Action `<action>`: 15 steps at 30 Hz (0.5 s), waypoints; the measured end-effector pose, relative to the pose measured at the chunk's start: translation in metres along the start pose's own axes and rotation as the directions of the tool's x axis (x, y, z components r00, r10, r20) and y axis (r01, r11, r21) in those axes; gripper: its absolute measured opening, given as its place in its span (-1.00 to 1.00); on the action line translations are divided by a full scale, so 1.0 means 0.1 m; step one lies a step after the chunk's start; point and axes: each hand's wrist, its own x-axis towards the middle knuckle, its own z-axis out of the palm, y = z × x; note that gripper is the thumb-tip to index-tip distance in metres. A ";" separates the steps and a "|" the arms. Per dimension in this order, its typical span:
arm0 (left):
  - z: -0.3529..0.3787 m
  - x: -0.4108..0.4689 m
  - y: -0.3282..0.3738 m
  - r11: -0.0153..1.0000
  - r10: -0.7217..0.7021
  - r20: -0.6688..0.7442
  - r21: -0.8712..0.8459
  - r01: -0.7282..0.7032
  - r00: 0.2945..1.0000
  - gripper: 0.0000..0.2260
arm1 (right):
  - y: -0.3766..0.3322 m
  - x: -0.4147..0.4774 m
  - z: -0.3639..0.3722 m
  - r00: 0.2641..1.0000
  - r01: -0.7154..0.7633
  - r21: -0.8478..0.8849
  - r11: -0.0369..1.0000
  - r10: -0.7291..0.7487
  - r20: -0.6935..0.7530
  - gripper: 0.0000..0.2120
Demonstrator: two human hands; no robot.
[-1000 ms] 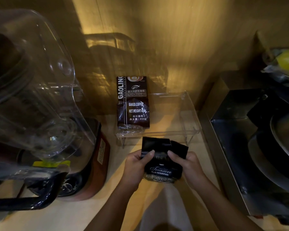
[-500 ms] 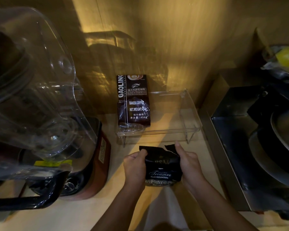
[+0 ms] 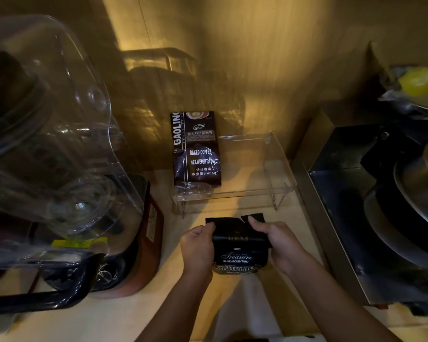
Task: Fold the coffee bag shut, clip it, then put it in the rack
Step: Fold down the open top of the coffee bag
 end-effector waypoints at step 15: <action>-0.13 0.04 0.04 0.967 0.140 -0.035 0.222 -0.128 0.990 -0.79 | 0.07 0.02 -0.18 0.991 0.079 -0.245 0.966 -0.104 -0.088 -0.78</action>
